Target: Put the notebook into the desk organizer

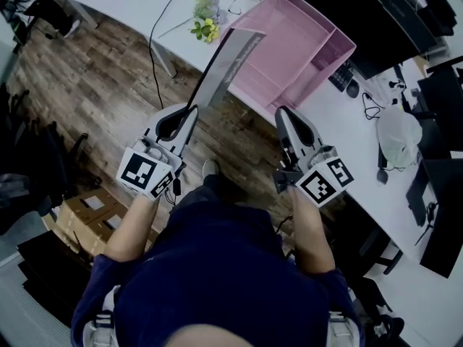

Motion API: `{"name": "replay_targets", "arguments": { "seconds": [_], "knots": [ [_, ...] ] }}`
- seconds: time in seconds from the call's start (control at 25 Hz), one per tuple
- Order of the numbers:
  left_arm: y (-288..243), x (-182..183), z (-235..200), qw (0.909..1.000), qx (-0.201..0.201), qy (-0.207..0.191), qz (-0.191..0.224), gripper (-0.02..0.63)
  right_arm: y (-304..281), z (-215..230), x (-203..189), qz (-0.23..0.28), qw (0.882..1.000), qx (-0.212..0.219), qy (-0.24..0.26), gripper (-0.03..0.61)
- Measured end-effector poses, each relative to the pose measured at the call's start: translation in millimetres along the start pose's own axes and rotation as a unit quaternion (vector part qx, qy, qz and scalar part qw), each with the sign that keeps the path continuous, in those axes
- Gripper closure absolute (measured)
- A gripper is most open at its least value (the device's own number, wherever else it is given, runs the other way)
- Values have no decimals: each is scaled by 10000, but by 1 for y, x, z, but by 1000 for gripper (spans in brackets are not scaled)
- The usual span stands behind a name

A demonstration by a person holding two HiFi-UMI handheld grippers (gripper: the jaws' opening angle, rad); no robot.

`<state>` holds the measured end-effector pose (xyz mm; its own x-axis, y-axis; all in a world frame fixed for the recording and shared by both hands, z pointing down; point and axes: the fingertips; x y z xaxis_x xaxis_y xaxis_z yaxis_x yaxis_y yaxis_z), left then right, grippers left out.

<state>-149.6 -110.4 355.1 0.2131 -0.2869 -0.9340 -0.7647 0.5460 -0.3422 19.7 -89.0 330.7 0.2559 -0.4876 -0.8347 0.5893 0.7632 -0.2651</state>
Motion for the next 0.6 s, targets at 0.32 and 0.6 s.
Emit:
{"name": "replay_targets", "arguments": {
  "seconds": [0.32,0.6],
  "knots": [
    [-17,13,-21,9997,-183,-136,38,580,-14,6,10,79,9998,-169,-19,577],
    [-24,23,-30,9995,-208,-231,83,580,-20,9,14,95,9997,-221,-29,577]
  ]
}}
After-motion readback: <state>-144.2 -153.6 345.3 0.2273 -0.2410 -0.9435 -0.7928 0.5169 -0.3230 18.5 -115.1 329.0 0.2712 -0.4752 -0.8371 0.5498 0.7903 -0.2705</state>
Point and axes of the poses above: the fingertips, and each gripper's own axes: y backward along the fingers, z to its right, x out of its top, and after that the axes turned 14 degrees about -z, right-handed
